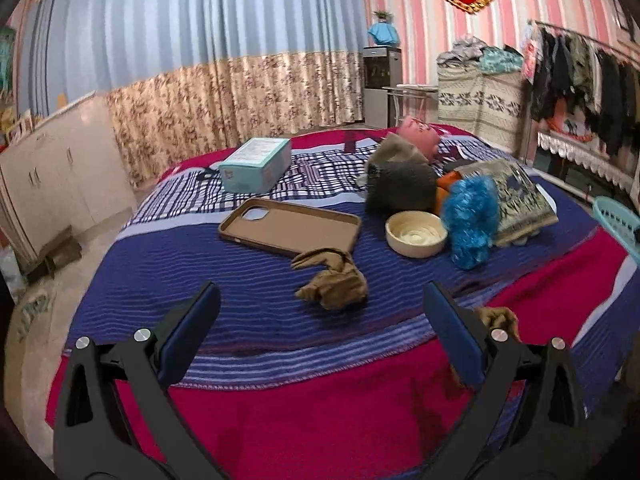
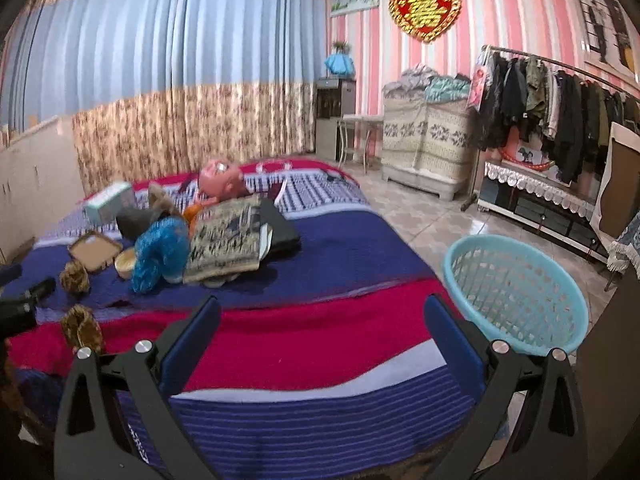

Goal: Collect trash
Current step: 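Reach the right gripper to the brown crumpled cloth and grasp it, then carry the brown cloth with the right gripper over the blue basket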

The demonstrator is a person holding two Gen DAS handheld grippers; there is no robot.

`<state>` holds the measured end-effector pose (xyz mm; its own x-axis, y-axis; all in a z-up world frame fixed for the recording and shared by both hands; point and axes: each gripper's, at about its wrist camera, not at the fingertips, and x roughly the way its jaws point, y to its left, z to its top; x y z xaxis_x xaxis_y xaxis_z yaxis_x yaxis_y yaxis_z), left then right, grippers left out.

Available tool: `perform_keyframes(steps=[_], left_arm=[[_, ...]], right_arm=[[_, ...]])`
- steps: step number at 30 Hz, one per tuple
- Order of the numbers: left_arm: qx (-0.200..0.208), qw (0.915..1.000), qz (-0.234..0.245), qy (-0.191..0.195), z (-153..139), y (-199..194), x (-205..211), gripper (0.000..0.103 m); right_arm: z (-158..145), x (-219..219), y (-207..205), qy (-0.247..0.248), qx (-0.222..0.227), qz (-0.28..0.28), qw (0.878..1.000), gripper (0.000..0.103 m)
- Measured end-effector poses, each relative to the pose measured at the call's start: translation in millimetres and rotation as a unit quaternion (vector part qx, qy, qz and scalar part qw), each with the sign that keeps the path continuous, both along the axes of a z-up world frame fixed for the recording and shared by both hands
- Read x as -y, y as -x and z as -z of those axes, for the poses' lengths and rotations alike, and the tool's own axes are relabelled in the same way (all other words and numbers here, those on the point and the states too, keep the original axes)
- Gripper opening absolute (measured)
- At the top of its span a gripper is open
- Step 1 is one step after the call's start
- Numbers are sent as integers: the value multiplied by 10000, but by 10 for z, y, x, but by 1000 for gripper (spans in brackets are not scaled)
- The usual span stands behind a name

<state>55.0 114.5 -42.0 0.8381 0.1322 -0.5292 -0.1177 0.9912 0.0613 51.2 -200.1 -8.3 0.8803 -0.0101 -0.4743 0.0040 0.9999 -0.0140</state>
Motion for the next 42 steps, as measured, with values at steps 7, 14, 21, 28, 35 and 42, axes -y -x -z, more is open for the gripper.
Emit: perform_keyframes(steps=[7,14,21,28,35,42], left_arm=[[-204,9996,-152,111,52,-371,-157,97],[-566,9981,97,-211,196,-584,-98,72],[-693,9963,458,221,182,-521,-184,44],[-417,9990,142,29,-1,-154,-501,44],[-356,9993,-50,-35,-60,-1,-690,44],[-291,9996,0,24,-99,-30,-620,44]], right_arm=[[-13,-273,21,125,-34,-299,9995,99],[1,-665,19,99,-147,-643,9978,99],[102,-1075,53,38,-407,-1163,9924,99],[199,-1461,45,-99,-569,-1612,9852,99],[391,-1798,-88,95,-779,-1837,9798,99],[482,-1914,-162,236,-874,-2267,9698,50]])
